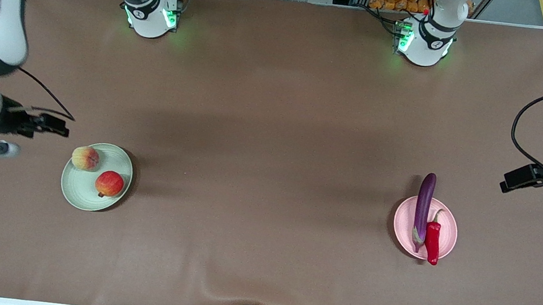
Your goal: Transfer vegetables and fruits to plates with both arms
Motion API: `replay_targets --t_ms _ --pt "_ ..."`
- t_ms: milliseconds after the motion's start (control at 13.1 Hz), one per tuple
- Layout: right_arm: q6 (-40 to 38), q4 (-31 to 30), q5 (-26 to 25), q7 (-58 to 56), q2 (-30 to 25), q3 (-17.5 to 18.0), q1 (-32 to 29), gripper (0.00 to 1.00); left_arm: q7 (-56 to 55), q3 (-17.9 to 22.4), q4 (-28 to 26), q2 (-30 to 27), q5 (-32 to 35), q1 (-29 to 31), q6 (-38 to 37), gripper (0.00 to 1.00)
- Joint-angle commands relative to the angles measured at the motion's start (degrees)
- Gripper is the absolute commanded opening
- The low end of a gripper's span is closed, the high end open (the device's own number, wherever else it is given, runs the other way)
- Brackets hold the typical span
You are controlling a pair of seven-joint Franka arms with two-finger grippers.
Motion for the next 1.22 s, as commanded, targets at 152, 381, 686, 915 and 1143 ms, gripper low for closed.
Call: replay_targets --t_ms 152,381,686,915,1143 --pt "-8.9 -0.9 -3.0 9.1 -11.0 11.3 -7.3 1.0 0.1 13.2 -12.6 -13.3 -0.2 -13.5 -2.6 1.0" --pt "-16.3 6.1 -6.5 9.8 -11.9 12.9 -7.9 1.0 2.7 25.1 -18.9 -18.7 -6.6 -20.7 -2.6 1.0" --pt "-19.1 9.3 -5.8 9.7 -12.2 11.6 -9.6 1.0 2.9 25.7 -23.1 -24.7 -6.3 -20.9 -2.6 1.0" --pt "-18.7 9.2 -5.7 9.9 -12.1 11.7 -9.6 1.0 3.6 21.9 -21.4 -24.8 -5.1 -20.2 -3.6 1.0" --pt "-18.6 9.1 -6.2 10.5 -12.1 11.7 -9.6 1.0 3.5 19.5 -14.4 -21.2 -2.3 -19.0 -5.5 1.0"
